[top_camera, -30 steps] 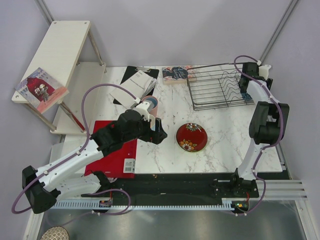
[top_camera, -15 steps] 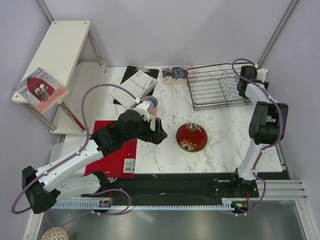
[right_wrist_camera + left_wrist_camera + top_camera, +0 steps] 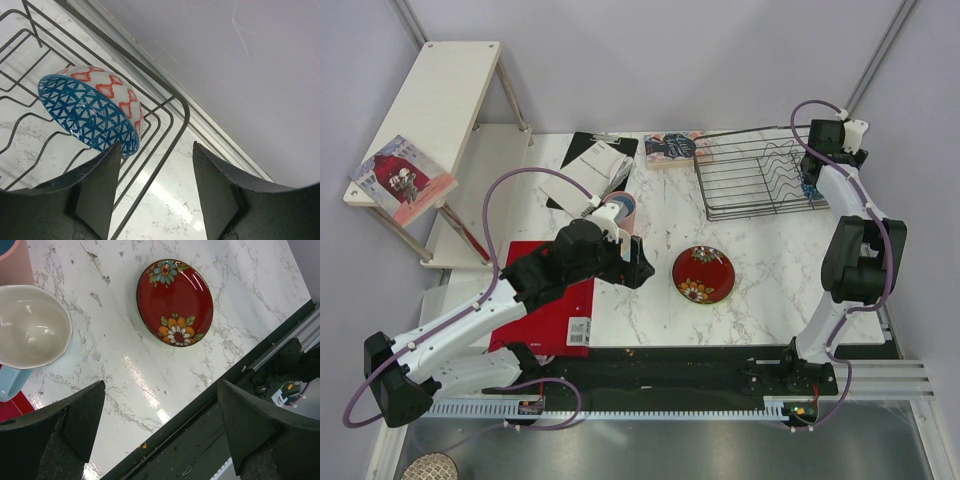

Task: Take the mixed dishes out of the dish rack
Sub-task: Pick up the bowl from the dish rack.

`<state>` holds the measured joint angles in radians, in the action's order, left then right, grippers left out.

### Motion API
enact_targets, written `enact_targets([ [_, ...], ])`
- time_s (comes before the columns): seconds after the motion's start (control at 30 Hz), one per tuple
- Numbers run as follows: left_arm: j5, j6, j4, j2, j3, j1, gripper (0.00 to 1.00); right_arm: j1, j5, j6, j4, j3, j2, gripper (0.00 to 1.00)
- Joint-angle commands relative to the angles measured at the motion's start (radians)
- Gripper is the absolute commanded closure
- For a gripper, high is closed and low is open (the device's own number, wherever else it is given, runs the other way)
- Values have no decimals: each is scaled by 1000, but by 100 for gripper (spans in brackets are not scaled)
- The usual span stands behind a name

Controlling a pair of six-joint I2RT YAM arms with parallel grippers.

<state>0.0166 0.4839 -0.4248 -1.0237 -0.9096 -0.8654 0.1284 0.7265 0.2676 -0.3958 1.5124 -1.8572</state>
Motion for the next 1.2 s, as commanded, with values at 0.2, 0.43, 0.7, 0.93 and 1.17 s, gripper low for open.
enact_targets([
  [0.2, -12, -30, 17, 1, 3, -1, 1, 0, -42, 13, 25, 88, -92, 33],
  [0.43, -10, -34, 11, -12, 0, -1, 1, 1, -30, 24, 34, 123, -160, 36],
  [0.7, -7, -36, 9, -18, -2, -1, 1, 10, 33, 16, 46, 144, -195, 40],
  [0.93, -6, -37, 8, -21, -3, -1, 1, 30, 47, -4, 58, 157, -206, 58],
  [1.17, -6, -41, 8, -23, -5, -1, 1, 39, 50, -28, 69, 150, -203, 71],
])
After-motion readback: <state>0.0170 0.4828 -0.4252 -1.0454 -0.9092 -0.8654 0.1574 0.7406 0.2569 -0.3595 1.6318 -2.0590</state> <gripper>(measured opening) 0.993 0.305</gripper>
